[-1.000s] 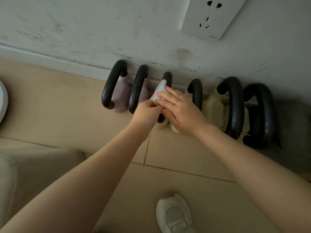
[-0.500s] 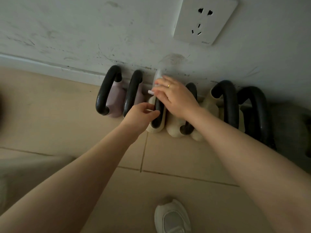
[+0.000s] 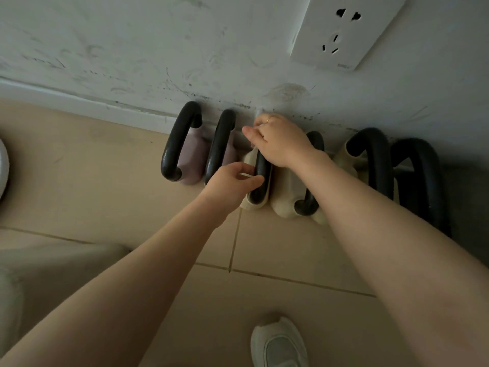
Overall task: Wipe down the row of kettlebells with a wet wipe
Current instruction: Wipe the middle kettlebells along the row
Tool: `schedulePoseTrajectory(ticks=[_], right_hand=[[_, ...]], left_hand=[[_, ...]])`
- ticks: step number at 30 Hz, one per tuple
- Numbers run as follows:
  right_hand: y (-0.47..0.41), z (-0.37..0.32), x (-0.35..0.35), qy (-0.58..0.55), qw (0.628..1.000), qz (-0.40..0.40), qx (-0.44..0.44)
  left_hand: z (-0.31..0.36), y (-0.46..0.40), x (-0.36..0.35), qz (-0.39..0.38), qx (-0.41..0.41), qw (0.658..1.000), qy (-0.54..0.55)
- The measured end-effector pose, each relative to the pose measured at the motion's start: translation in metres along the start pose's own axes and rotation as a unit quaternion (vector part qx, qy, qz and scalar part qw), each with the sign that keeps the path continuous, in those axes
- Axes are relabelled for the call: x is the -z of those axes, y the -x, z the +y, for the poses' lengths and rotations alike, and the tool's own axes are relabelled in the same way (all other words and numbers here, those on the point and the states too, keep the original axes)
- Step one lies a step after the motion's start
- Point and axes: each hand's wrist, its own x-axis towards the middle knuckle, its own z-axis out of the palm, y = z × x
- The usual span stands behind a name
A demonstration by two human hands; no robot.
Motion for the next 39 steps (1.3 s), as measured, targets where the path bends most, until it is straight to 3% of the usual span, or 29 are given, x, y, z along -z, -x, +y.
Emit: schedulePoseTrajectory(ticks=[4,6,9,11,15,17,19,21,22,24,27,31,35,39], right_hand=[[0.006,-0.004,0.006,0.131,0.988,-0.055,0.066],[0.009,-0.001,0.006,0.135,0.986,-0.056,0.074],[0.006,0.002,0.005,-0.015,1.000,-0.025,-0.003],[0.003,0.000,0.001,-0.141,0.988,-0.004,-0.058],[0.010,-0.010,-0.011,-0.274,0.955,0.035,-0.108],[0.016,-0.016,-0.012,-0.411,0.893,0.059,-0.172],[0.019,-0.019,-0.009,-0.589,0.755,0.071,-0.278],[0.018,-0.013,-0.006,-0.695,0.630,0.084,-0.337],[0.017,-0.010,-0.004,-0.724,0.589,0.084,-0.348],[0.018,-0.006,-0.001,-0.752,0.550,0.063,-0.358],[0.023,-0.006,-0.003,-0.767,0.529,0.049,-0.358],[0.029,-0.006,-0.004,-0.768,0.537,0.022,-0.349],[0.022,-0.007,-0.007,-0.777,0.524,0.043,-0.347],[0.040,-0.009,-0.020,-0.785,0.540,0.037,-0.301]], left_hand=[[0.001,0.001,-0.001,-0.016,-0.003,1.000,0.004],[0.001,0.001,-0.002,-0.019,-0.003,1.000,0.008],[0.001,0.002,-0.003,-0.016,0.002,1.000,0.022],[0.001,0.002,-0.002,-0.016,0.003,1.000,0.023],[0.000,0.002,-0.001,-0.015,0.000,1.000,0.024],[0.000,0.003,-0.001,-0.012,-0.002,1.000,0.029],[-0.001,0.002,-0.002,-0.007,-0.003,0.999,0.032],[-0.002,0.002,-0.003,-0.005,-0.002,0.999,0.036],[-0.003,0.002,-0.003,-0.005,-0.001,0.999,0.037],[-0.003,0.002,-0.003,-0.007,-0.001,0.999,0.041],[-0.003,0.002,-0.002,-0.008,-0.001,0.999,0.041],[-0.003,0.002,-0.002,-0.009,-0.002,0.999,0.034],[-0.002,0.004,-0.002,-0.006,-0.008,1.000,0.018],[-0.002,0.005,-0.002,-0.008,-0.005,1.000,0.022]])
